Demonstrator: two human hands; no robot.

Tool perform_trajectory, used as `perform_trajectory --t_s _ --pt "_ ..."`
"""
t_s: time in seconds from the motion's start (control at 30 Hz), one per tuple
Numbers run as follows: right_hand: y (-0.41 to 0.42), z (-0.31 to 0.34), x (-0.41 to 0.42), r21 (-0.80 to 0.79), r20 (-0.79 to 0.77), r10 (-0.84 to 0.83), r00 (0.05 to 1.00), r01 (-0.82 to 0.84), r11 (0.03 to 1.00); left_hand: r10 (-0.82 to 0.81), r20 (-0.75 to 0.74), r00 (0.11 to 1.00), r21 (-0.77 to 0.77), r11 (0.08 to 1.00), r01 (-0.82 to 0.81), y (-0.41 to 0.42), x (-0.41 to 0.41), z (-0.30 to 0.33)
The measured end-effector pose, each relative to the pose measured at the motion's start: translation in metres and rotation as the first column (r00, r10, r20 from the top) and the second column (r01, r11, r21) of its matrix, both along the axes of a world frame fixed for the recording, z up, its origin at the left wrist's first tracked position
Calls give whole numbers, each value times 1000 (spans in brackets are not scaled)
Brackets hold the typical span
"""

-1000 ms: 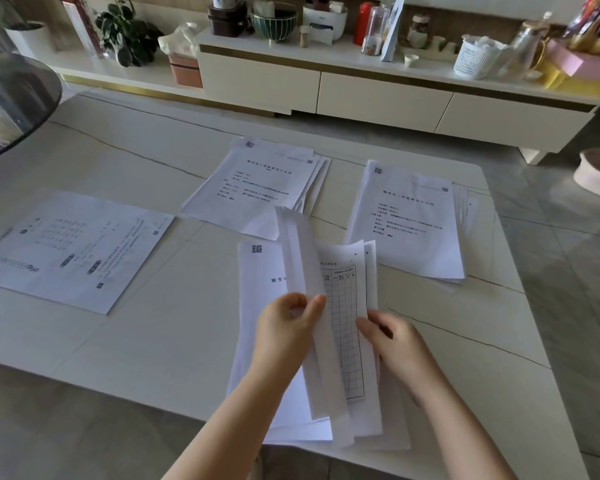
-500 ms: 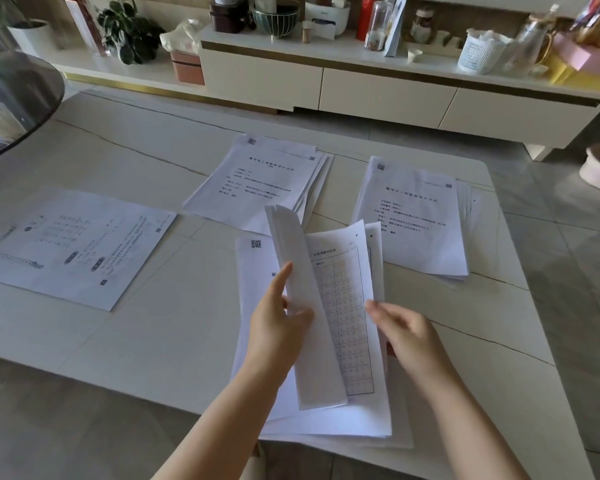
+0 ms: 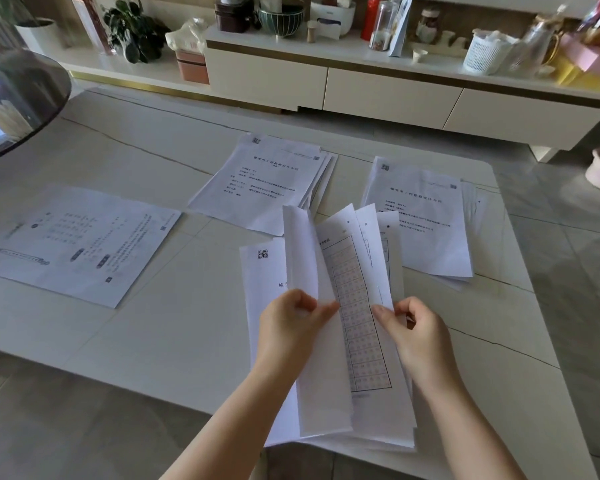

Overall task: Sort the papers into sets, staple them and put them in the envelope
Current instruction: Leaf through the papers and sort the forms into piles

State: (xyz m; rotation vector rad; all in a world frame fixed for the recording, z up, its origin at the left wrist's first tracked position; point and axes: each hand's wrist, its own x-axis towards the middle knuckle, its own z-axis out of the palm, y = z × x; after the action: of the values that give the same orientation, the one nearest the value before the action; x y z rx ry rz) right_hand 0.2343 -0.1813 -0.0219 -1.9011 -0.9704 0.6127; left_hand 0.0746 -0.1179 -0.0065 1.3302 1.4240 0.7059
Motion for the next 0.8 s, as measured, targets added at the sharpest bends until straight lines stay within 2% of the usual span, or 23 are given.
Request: perform_trajectory --t_s 0.17,0.3,0.53,0.8 --pt "0 3 0 34 -35 -26 999 28 999 -10 179 984 -153 988 38 -3 0 10" --pt "-3 7 2 59 -117 -42 992 49 997 -62 64 996 -58 996 65 -2 -9 7" --pt "-3 7 3 70 -186 -69 980 83 994 -8 121 993 -87 996 18 0 -15 9" --pt "-3 4 4 81 -214 -74 974 93 992 -80 -14 997 -30 996 80 -3 -12 3"
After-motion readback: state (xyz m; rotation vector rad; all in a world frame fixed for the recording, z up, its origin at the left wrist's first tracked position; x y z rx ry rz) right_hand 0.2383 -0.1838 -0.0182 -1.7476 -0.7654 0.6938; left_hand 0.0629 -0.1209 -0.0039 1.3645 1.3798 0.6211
